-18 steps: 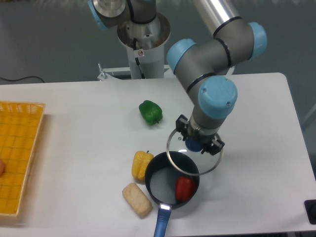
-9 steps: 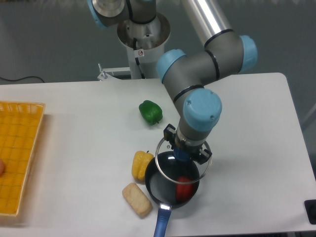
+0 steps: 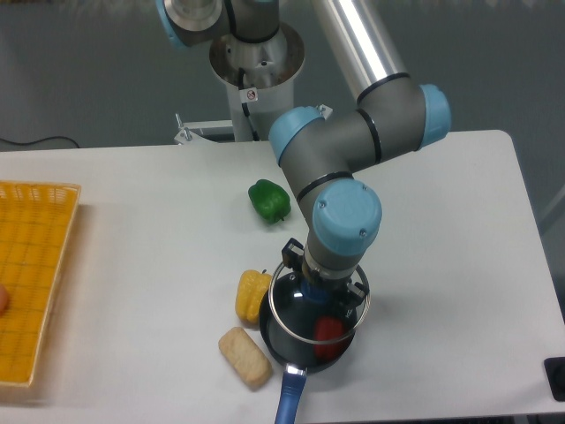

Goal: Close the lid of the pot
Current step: 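Lower the glass lid onto the saucepan rim, then hold the lid seated on the saucepan rim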

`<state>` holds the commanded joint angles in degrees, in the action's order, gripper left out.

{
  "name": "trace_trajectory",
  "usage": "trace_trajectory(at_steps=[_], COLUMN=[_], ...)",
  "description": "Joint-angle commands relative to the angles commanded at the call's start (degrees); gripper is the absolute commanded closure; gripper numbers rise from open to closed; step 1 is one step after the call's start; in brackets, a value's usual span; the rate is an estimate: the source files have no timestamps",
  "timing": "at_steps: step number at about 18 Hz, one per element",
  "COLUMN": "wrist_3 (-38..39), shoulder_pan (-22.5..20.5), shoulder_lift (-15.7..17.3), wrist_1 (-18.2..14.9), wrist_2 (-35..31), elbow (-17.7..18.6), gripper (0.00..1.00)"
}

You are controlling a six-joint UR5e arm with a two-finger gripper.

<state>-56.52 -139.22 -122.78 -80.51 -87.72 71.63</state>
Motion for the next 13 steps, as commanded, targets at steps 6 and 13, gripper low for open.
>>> trace_trajectory(at_steps=[6, 13], wrist_3=[1.1, 2.1], shoulder_pan=[0.2, 0.7], shoulder_lift=[-1.0, -1.6], wrist_1=[0.0, 0.5], wrist_2=[0.1, 0.0], elbow=[-1.2, -1.8], gripper=[0.63, 0.63])
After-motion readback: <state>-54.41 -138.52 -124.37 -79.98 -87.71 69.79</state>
